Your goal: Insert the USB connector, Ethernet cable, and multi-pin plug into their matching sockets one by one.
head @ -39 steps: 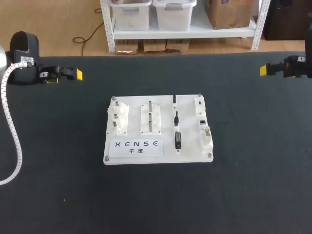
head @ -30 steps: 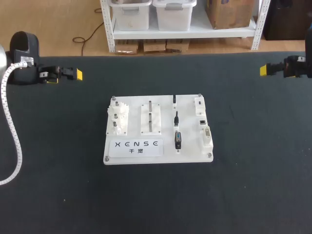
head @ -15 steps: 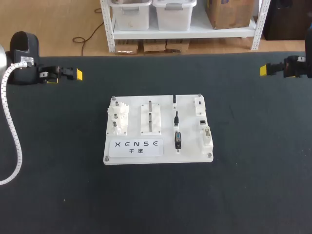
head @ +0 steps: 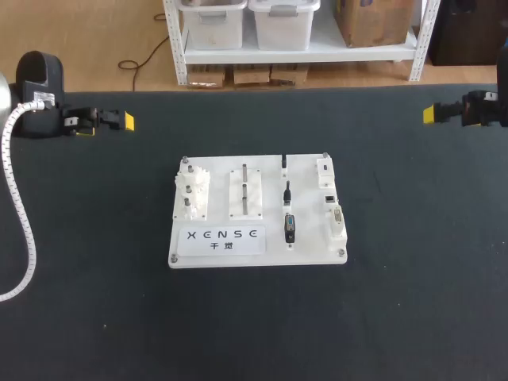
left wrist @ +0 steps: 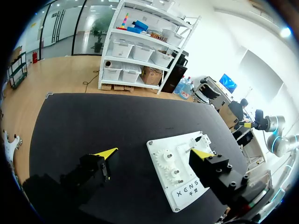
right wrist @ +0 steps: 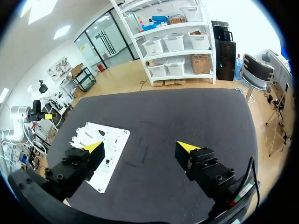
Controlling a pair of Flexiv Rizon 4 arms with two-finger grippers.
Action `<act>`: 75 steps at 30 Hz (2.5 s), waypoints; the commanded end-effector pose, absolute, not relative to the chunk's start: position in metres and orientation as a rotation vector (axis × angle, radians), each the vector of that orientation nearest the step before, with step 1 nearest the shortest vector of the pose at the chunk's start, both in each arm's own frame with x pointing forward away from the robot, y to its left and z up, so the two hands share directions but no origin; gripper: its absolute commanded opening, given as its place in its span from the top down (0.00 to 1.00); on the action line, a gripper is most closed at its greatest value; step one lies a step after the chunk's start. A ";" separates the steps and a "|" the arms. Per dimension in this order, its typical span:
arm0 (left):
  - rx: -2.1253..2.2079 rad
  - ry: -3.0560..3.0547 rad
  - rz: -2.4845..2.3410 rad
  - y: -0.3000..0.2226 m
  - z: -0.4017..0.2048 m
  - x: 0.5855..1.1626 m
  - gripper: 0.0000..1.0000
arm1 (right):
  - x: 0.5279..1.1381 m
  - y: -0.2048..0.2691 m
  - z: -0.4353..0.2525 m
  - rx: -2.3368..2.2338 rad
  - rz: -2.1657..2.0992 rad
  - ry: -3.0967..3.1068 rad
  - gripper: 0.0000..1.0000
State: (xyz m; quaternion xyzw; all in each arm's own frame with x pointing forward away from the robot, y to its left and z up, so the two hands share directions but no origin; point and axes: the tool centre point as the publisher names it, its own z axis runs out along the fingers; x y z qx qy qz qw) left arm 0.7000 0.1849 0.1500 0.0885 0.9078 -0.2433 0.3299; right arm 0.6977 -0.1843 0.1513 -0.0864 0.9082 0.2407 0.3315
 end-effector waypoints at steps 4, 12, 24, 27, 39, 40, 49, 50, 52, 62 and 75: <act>0.232 2.374 -0.636 0.185 0.150 0.700 0.00 | 0.699 -0.185 0.150 -0.228 0.632 2.372 0.00; 0.232 2.374 -0.636 0.185 0.150 0.700 0.00 | 0.699 -0.185 0.150 -0.228 0.632 2.372 0.00; 0.232 2.374 -0.636 0.185 0.150 0.700 0.00 | 0.699 -0.185 0.150 -0.228 0.632 2.372 0.00; 0.232 2.374 -0.636 0.185 0.150 0.700 0.00 | 0.699 -0.185 0.150 -0.228 0.632 2.372 0.00; 0.232 2.374 -0.636 0.185 0.150 0.700 0.00 | 0.747 -0.164 0.188 -0.314 0.345 2.463 0.00; 0.232 2.374 -0.636 0.185 0.150 0.700 0.00 | 0.752 -0.157 0.191 -0.318 0.337 2.460 0.00; 0.232 2.374 -0.636 0.185 0.150 0.700 0.00 | 0.783 -0.082 0.196 -0.461 0.114 2.528 0.00; 0.232 2.374 -0.636 0.185 0.150 0.700 0.00 | 0.784 -0.075 0.194 -0.474 0.088 2.533 0.00; 0.232 2.374 -0.636 0.185 0.150 0.700 0.00 | 0.785 -0.064 0.188 -0.483 0.052 2.559 0.00; 0.232 2.374 -0.636 0.185 0.150 0.700 0.00 | 0.786 -0.042 0.126 -0.521 0.012 2.652 0.00; 0.232 2.374 -0.636 0.185 0.150 0.700 0.00 | 0.786 0.010 0.086 -0.516 0.126 2.776 0.00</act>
